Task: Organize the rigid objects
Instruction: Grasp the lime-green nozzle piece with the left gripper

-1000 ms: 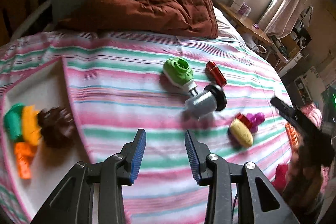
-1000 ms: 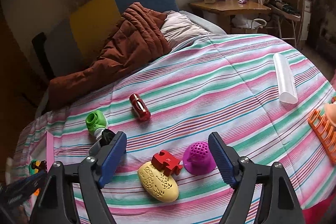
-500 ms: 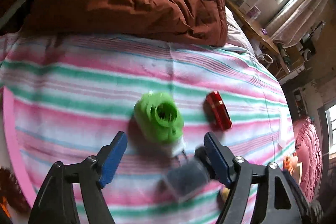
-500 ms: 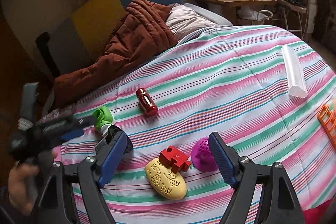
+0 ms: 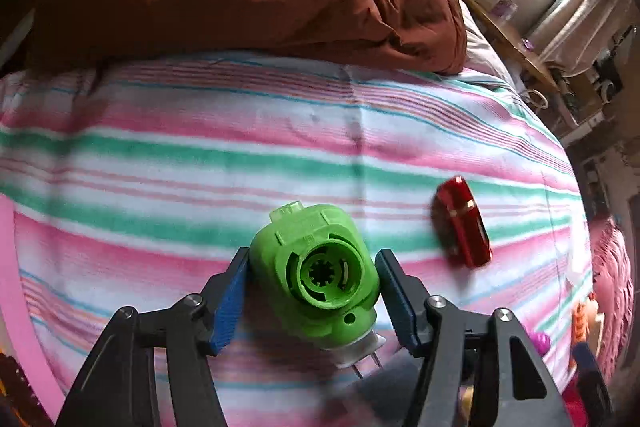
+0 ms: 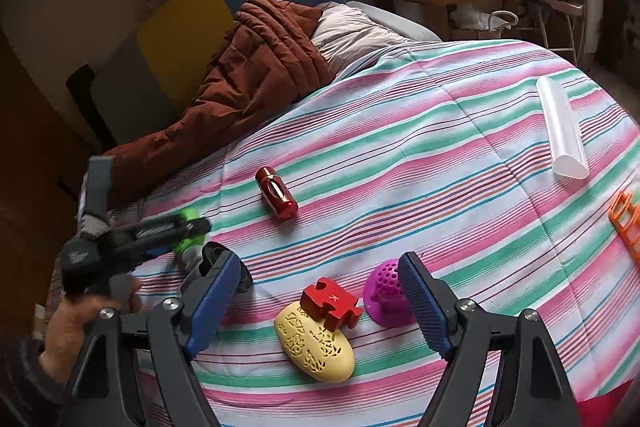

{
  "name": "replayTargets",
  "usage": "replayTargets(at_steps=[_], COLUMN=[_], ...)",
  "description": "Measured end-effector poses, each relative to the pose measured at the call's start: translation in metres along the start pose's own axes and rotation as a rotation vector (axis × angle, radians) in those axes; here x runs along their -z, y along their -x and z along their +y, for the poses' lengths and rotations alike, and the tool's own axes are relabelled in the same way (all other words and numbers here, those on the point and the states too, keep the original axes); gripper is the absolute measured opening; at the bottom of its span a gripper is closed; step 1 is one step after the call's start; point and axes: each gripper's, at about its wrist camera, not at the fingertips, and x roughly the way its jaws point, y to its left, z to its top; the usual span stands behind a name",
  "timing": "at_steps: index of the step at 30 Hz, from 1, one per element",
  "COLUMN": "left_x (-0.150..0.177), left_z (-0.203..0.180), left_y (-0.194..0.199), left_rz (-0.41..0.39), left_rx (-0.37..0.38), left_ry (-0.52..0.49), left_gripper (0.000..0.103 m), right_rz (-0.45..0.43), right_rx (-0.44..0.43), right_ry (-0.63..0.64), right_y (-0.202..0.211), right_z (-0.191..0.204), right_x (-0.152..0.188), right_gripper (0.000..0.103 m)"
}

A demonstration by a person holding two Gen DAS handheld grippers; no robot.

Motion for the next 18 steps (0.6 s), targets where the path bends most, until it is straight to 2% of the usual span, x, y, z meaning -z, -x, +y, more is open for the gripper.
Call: replayTargets(at_steps=[4,7,13,18], left_x=[0.027,0.054,0.117,0.158], left_z=[0.011,0.004,-0.014,-0.019], left_y=[0.015,0.025,0.044,0.062], left_rz=[-0.009,-0.015,-0.027,-0.051], left_rx=[-0.029,-0.054,-0.027,-0.021], left_ry=[-0.044,-0.118,-0.229,-0.272], left_gripper=[0.063,0.063,0.063,0.063], right_rz=[0.002,0.006,0.025,0.047], right_rx=[0.013,0.025,0.014,-0.007], right_ry=[0.010,0.010,0.020,0.064], right_y=[-0.002,-0.003,-0.007,-0.011], right_z=[0.002,0.001,0.002,0.011], right_x=[0.000,0.001,0.003,0.007], right_gripper=[0.082,0.082,0.082,0.082])
